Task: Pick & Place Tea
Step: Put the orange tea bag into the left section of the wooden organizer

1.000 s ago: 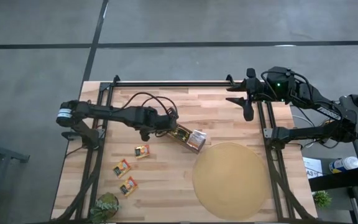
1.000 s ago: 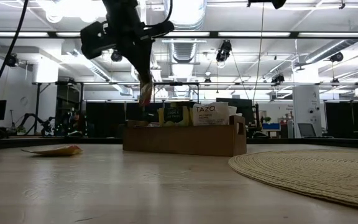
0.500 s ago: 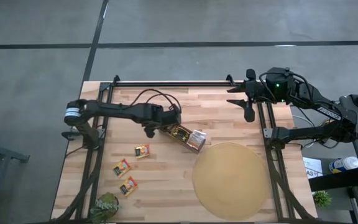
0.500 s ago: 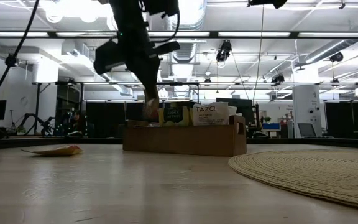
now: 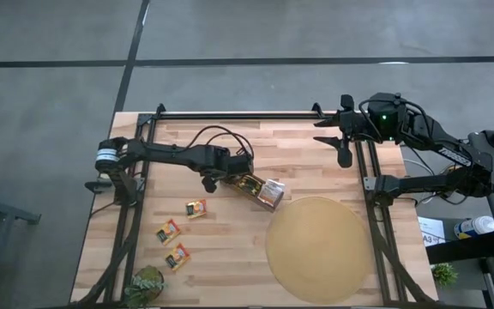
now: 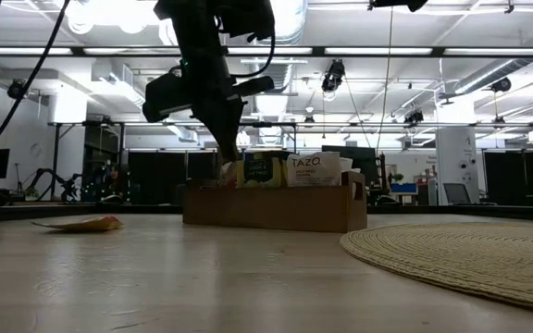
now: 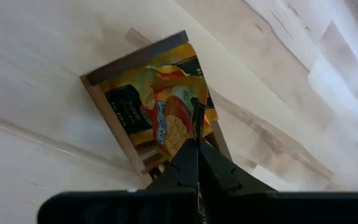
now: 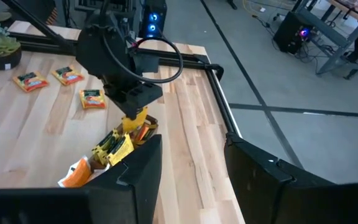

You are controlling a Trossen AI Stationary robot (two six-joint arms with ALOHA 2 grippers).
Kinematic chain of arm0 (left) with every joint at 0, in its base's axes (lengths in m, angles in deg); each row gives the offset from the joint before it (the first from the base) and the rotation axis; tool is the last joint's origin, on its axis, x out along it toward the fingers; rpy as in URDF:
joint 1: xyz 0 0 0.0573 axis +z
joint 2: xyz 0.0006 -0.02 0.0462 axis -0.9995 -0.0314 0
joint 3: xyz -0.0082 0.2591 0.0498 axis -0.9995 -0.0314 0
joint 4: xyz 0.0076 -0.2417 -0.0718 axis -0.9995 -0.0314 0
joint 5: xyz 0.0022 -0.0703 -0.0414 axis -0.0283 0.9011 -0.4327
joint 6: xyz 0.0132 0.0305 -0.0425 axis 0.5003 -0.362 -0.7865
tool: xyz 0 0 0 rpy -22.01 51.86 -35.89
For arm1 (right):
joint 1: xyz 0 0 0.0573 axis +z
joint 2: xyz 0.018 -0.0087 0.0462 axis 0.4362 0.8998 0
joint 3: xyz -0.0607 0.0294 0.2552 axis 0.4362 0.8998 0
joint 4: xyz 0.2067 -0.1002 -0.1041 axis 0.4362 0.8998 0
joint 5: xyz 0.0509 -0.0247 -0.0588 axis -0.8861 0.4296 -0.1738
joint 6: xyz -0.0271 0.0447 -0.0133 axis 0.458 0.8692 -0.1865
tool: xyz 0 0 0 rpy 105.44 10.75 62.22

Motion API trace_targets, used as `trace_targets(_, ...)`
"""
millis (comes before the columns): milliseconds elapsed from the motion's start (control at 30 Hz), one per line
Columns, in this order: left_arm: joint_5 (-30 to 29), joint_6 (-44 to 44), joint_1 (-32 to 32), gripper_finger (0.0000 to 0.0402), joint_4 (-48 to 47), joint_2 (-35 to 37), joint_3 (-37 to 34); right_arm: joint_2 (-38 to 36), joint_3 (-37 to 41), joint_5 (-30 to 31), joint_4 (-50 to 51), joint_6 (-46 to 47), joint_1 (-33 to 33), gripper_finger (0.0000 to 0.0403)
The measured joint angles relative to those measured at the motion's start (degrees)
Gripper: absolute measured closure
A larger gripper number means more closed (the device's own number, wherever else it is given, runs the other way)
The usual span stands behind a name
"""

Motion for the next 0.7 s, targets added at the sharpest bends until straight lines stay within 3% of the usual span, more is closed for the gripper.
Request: trace_targets(700,-0.16,0.92,0.32,0.0302,-0.91,0.23,-0.04,-1.71,0.0,-0.02,0.32,-0.23,0.04,0.0234)
